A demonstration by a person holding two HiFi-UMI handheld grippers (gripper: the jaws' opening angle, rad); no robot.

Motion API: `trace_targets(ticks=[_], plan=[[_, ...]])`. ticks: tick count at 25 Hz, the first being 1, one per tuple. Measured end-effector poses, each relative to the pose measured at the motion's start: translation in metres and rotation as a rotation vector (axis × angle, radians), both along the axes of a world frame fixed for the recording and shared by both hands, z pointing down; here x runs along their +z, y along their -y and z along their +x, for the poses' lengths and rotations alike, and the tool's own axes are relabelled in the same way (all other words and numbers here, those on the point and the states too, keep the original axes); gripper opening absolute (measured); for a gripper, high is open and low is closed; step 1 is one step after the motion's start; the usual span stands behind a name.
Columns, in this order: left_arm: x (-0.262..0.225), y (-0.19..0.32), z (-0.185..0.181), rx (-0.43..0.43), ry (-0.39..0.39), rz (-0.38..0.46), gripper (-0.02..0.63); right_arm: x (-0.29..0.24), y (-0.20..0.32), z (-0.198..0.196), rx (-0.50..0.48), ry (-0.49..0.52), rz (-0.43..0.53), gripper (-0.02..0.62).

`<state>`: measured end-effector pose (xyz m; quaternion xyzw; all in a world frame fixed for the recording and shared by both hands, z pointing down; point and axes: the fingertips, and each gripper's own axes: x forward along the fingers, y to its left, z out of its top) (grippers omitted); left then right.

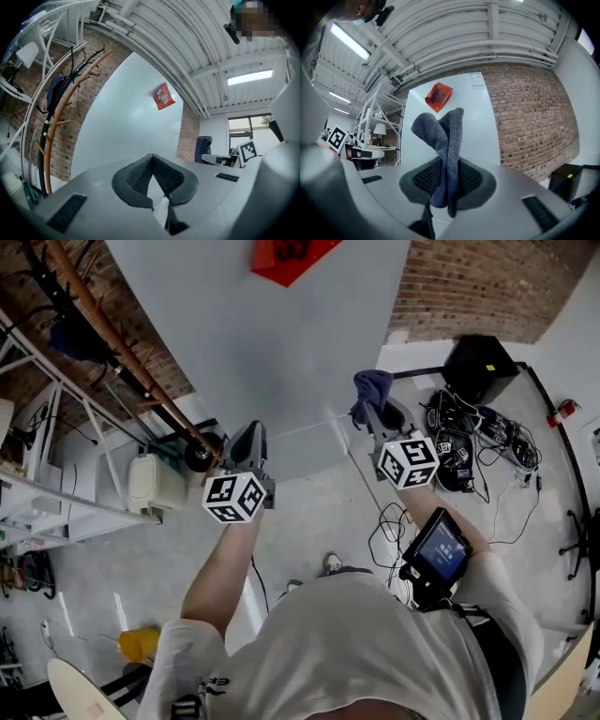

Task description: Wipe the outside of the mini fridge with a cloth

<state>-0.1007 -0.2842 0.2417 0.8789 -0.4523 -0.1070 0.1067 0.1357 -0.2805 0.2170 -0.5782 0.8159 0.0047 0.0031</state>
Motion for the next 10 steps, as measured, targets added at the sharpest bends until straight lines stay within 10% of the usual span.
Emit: trace_targets(ticks=[10], plan=[[-0.011,-0.029,-0.002,-0.002,-0.024,0.035,0.0,-0.01,-0.036,-0.014,-0.023,0.016,0.031,0.074]])
